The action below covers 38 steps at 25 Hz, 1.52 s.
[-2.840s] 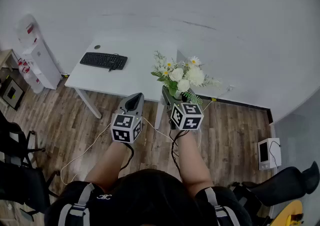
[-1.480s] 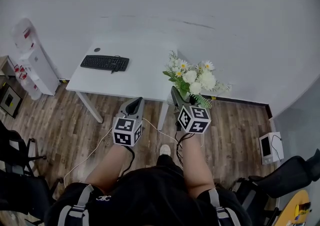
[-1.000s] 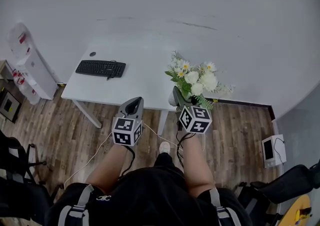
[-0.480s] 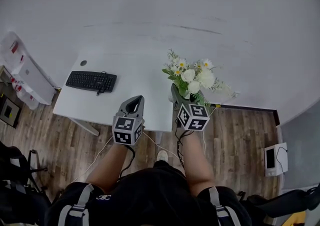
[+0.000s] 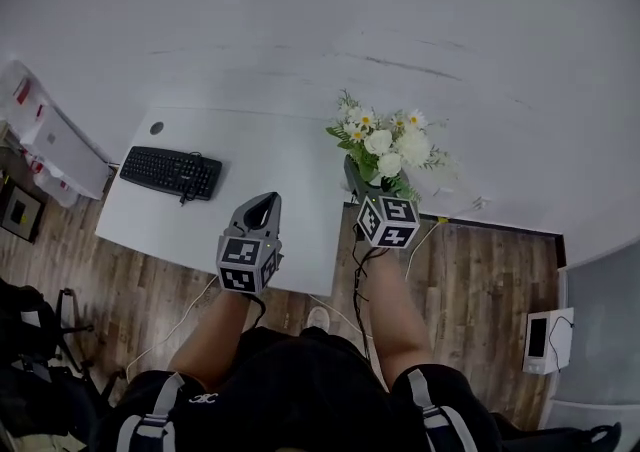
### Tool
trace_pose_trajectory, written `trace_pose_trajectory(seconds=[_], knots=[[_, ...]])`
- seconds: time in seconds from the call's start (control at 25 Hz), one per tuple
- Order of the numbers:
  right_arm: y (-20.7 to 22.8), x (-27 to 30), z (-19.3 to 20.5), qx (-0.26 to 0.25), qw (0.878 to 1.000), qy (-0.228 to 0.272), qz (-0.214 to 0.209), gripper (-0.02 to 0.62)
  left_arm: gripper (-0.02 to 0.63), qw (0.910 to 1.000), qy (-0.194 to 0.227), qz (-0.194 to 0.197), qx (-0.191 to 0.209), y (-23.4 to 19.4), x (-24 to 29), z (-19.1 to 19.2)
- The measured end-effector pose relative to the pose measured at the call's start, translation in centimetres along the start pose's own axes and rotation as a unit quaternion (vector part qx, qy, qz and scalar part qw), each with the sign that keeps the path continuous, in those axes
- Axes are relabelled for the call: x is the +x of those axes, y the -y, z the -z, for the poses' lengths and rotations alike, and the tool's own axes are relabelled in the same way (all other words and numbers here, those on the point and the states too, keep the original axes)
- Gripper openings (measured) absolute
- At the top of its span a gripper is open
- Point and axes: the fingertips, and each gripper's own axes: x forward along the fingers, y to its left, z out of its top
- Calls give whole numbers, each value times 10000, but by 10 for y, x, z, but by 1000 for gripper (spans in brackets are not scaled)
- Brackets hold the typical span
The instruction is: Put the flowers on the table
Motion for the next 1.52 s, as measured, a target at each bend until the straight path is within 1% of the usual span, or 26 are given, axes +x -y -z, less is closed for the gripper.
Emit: trace_pose_trajectory(seconds=[0.24,0.56,0.72,0.88,1.08,1.28,1.4,1.52], knots=[[22,69,22,-64,9998,-47,-162,337,3,9989,-398,-226,-70,-35,24,25],[49,173,61,-246,9989,-257,-315,337,3,9949,-744,-587,-338,-86,57,52],[58,216,86,-430,9971,-443,-441,337,3,9925,-934,-693,-373,-102,71,70],[68,252,112,-491,9957,-609,-499,337,3,9909,-1018,-783,-391,-117,86,79],[75,284,135,-558,9951,-631,-522,338,3,9892,-1146,-838,-367,-129,101,89],[76,294,153,-546,9949,-693,-487,340,3,9879,-1192,-937,-325,-140,98,91],[75,295,155,-556,9958,-613,-393,341,3,9872,-1208,-980,-352,-145,97,91],[79,293,154,-450,9971,-577,-230,342,3,9874,-1179,-995,-341,-148,95,87]])
